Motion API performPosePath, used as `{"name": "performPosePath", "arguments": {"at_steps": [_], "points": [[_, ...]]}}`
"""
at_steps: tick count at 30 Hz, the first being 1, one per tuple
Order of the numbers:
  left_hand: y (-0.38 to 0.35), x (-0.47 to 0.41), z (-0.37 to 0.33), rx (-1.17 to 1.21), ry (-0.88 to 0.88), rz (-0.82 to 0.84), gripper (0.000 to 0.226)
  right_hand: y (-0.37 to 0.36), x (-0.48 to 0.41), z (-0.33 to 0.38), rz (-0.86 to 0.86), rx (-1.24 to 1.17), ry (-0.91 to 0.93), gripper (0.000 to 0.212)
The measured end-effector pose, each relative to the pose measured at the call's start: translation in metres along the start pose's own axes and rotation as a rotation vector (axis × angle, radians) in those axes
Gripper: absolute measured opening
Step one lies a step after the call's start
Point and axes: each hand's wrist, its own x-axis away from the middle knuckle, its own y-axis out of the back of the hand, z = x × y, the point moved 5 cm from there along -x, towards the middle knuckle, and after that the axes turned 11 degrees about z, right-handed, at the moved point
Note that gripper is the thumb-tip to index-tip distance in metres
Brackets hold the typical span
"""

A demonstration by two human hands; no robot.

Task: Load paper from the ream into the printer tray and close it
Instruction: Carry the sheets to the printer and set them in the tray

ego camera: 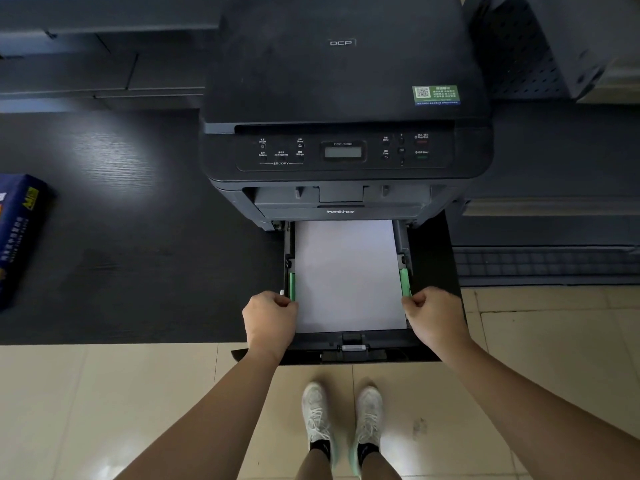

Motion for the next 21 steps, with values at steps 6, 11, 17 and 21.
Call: {"name": "performPosePath", "arguments": {"at_steps": [6,11,17,21], "points": [[-0.0005,-0.0014,0.0008,0.036,0.018,-0.007,0.012,-0.0055,-0.0077,0.0024,0.093,-0.02,-0.076,0.028],[-0.0031,-0.0025,-0.0001,0.054,0.016,0.019,0.017,-0.0063,-0.004,0.0011,0.095,-0.082,-0.044,0.018],[-0.0017,-0.0025,0.0019,0.028,0.01,0.027,0.016,-0.0029,-0.0028,0.002,0.06,-0.05,-0.025,0.02],[-0.0023,-0.0022,0.0003,0.001,0.0,0.045,0.017,-0.0014,-0.0029,0.0035,0.071,-0.046,-0.026,0.022]]}}
